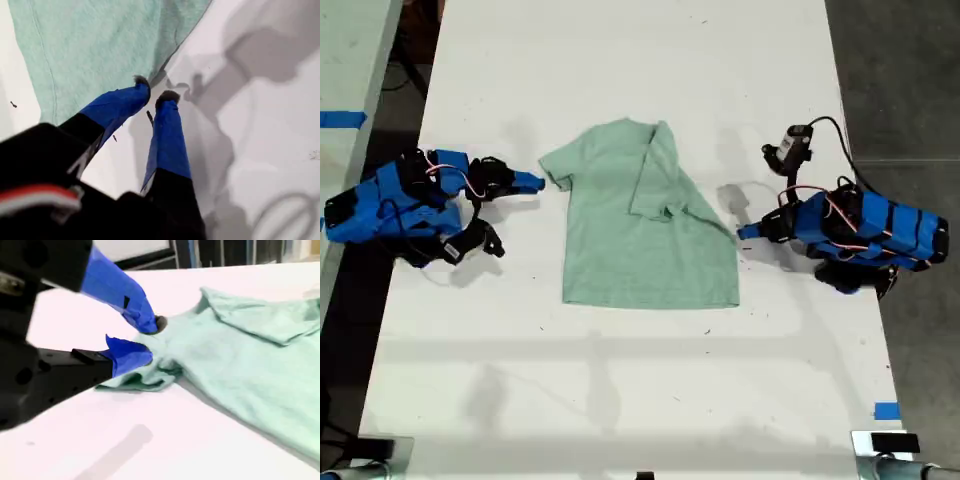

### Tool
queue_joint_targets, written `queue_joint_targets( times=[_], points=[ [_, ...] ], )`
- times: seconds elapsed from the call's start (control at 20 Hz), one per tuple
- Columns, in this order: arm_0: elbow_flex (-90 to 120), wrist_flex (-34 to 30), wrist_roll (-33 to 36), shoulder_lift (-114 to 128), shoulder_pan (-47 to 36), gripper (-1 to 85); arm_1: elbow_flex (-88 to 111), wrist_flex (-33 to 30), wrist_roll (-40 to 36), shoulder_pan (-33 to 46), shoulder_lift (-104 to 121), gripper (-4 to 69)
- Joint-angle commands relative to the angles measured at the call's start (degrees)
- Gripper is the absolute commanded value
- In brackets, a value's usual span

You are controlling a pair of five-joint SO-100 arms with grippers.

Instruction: Fold t shirt

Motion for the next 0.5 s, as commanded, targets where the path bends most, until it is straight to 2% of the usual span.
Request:
queue_joint_targets(
  times=[0.0,0.05,0.1,0.15,0.2,0.25,0.3,0.35,0.4,0.45],
  points=[
    [2.4,0.1,-15.0,0.5,8.4,15.9,3.1,0.1,1.1,0.6,0.6,5.7],
    [2.4,-0.5,-17.1,0.6,9.5,19.5,3.1,0.1,1.1,3.2,0.6,5.7],
    [2.4,-2.4,-16.1,0.6,9.5,20.3,3.1,0.1,-0.2,5.8,0.6,5.7],
    [2.4,-3.8,-13.7,0.6,9.5,27.6,3.1,0.1,-0.5,7.5,0.6,5.7],
    [2.4,-5.1,-7.2,0.6,9.9,30.0,3.1,0.1,-0.5,8.3,0.6,5.7],
    [2.4,-6.0,-5.3,0.6,8.1,15.2,3.1,0.1,-0.5,8.3,0.6,5.7],
    [2.4,-4.8,-8.3,0.6,4.1,8.1,3.1,0.1,-0.5,8.3,0.6,5.6],
    [2.4,-5.6,-10.8,0.6,2.5,4.0,3.1,0.1,-0.5,8.3,0.6,5.6],
    [2.0,-9.2,-10.2,0.7,1.7,-0.3,3.1,0.1,-0.5,8.6,0.6,5.6],
    [-1.8,-10.8,-7.5,0.3,-1.0,-0.3,3.1,0.1,-0.5,8.6,0.6,5.6]
  ],
)
